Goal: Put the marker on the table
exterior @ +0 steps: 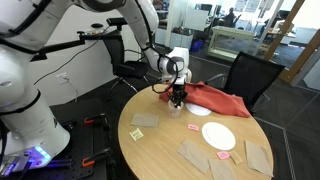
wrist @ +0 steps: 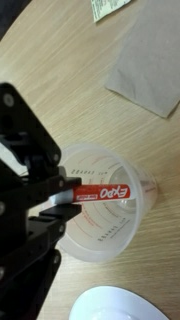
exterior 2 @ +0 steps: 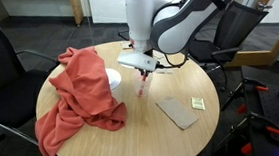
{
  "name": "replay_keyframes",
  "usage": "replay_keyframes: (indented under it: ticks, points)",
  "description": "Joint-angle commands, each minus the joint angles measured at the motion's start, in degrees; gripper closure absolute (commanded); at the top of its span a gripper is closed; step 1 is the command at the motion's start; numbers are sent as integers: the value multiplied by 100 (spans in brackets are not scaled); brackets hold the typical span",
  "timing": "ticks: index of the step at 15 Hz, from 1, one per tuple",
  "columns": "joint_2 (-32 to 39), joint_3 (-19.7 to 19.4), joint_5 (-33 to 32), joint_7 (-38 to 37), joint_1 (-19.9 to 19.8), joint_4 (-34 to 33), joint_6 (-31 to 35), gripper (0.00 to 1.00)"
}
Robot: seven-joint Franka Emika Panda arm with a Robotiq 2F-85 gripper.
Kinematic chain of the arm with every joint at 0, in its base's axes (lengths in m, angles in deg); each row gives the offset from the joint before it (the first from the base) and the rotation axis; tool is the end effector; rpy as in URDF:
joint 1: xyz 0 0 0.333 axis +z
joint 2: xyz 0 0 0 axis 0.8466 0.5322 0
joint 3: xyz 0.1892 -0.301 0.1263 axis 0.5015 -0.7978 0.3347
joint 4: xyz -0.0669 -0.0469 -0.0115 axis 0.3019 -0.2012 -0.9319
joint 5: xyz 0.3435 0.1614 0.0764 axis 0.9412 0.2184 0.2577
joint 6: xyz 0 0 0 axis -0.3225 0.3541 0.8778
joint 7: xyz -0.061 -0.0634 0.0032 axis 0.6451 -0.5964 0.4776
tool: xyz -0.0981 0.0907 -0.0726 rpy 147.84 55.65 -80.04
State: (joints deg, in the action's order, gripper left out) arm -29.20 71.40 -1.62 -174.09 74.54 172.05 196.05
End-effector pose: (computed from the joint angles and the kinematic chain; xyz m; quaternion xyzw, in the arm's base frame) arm 0.6687 0.0810 0.1462 0.7392 -0.6634 0.0784 0.0861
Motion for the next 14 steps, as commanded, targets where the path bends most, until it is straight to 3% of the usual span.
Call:
replay_keyframes:
  ticks: [1,9,14]
  points:
    - [-228,-17,-13,-126,125,23,-238,95]
    - [-1229,37,-254,-159,328,406,-943,95]
    - [-2222,183,-558,-147,170,847,-1240,95]
